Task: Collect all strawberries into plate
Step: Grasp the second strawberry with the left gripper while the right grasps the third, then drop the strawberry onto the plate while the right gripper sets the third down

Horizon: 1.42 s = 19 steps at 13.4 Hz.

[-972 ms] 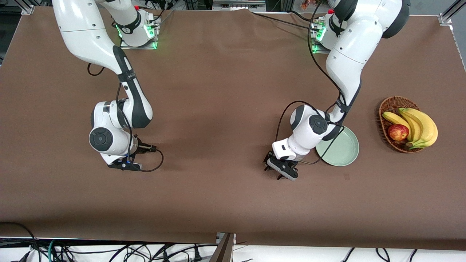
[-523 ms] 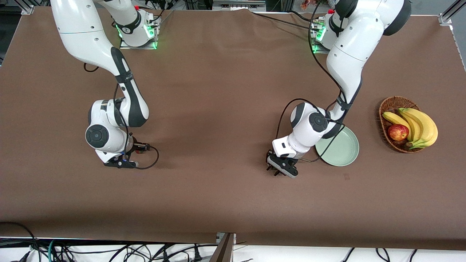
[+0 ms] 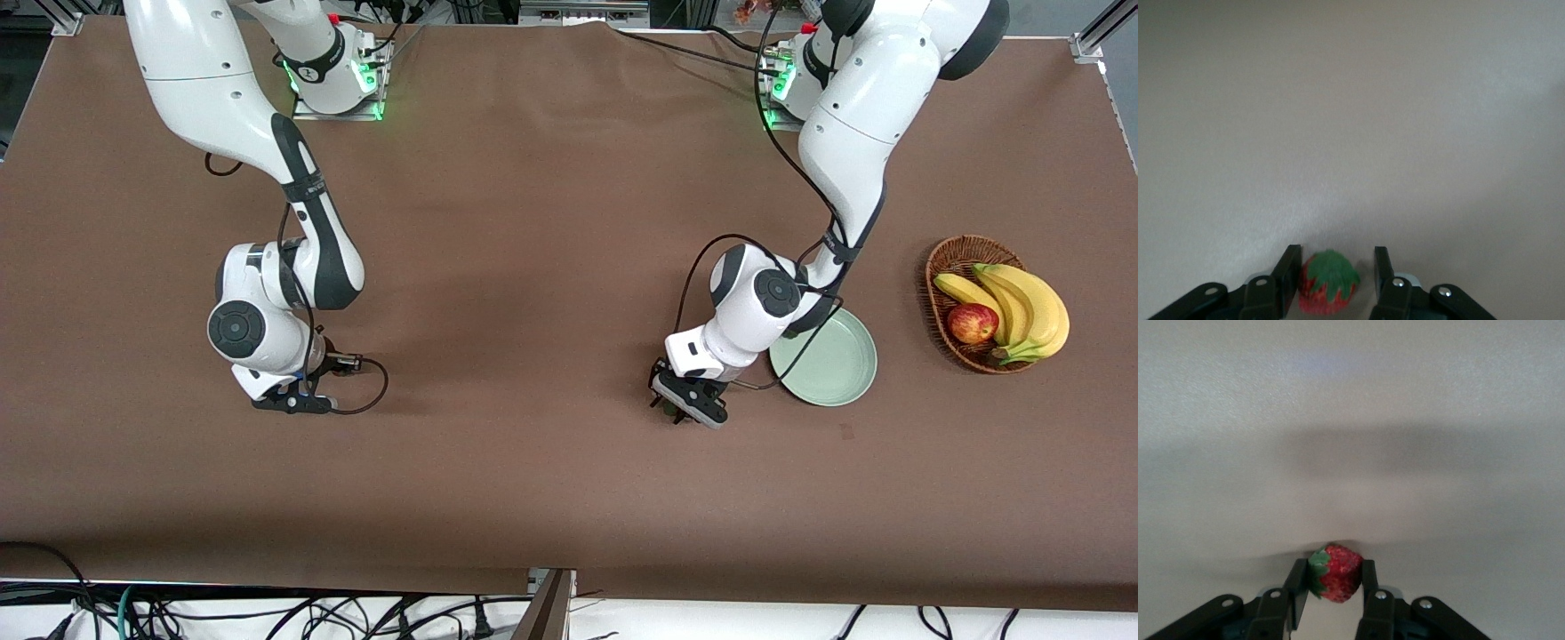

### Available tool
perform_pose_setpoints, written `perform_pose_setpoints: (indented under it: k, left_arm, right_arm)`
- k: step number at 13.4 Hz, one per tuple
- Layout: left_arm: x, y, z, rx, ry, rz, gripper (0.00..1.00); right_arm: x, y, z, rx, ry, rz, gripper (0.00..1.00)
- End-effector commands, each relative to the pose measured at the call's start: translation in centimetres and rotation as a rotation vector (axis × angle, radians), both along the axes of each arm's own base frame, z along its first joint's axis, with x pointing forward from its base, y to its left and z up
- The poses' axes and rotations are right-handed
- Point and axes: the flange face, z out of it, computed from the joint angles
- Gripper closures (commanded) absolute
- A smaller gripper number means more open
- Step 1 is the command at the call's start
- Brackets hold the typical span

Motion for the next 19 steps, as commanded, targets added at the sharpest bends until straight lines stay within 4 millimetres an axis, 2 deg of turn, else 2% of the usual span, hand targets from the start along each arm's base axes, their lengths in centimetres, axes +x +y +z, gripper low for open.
perform_pose_setpoints:
  k: [1,3,4,6,7,9,11,13,14,15,16,17,18,19]
  left_arm:
    - [-1.5,0.7,0.1,0.019,0.038,-0.004,0.74]
    - [-1.5,0.7,0.3,0.018,0.035,-0.003,0.91]
    - [-1.3,0.7,0.7,0.017,0.029,-0.002,0.93]
    - [-0.9,1.3,3.4,0.027,0.059,-0.009,0.94]
    - [-0.7,2.1,5.4,0.045,0.113,-0.015,0.93]
    - [-0.4,5.6,9.0,0.112,0.224,-0.052,0.92]
    - [0.1,10.9,11.2,0.198,0.278,-0.174,0.91]
    - [0.4,16.4,11.4,0.219,0.317,-0.315,0.89]
    - [0.4,18.5,10.6,0.224,0.316,-0.368,0.87]
    - [0.4,20.5,9.9,0.221,0.321,-0.389,0.80]
    - [0.1,22.1,8.9,0.217,0.330,-0.393,0.63]
    - [0.0,22.8,8.6,0.214,0.332,-0.384,0.47]
    - [0.0,22.8,8.8,0.216,0.331,-0.383,0.00]
    - [0.0,22.7,9.4,0.216,0.329,-0.385,0.00]
  right_arm:
    - [0.1,1.0,1.3,0.008,-0.024,0.011,0.75]
    - [0.8,2.0,2.3,0.029,-0.040,-0.014,0.76]
    - [0.9,3.2,2.7,0.041,-0.051,-0.038,0.76]
    - [1.0,7.8,2.5,0.114,-0.050,-0.120,0.76]
    - [1.2,10.2,2.3,0.161,-0.046,-0.174,0.76]
    - [1.4,14.8,2.6,0.250,-0.037,-0.263,0.76]
    - [1.0,18.6,3.3,0.302,-0.022,-0.342,0.76]
    - [-0.3,23.9,3.7,0.362,-0.017,-0.441,0.75]
    - [-1.1,26.7,3.7,0.409,-0.031,-0.498,0.75]
    - [-1.9,29.5,3.7,0.455,-0.041,-0.553,0.74]
    - [-2.8,32.0,3.2,0.489,-0.050,-0.596,0.74]
    - [-3.8,34.7,3.1,0.527,-0.063,-0.639,0.72]
    - [-5.2,37.7,2.7,0.570,-0.077,-0.682,0.71]
    - [-6.6,40.5,2.3,0.611,-0.094,-0.725,0.69]
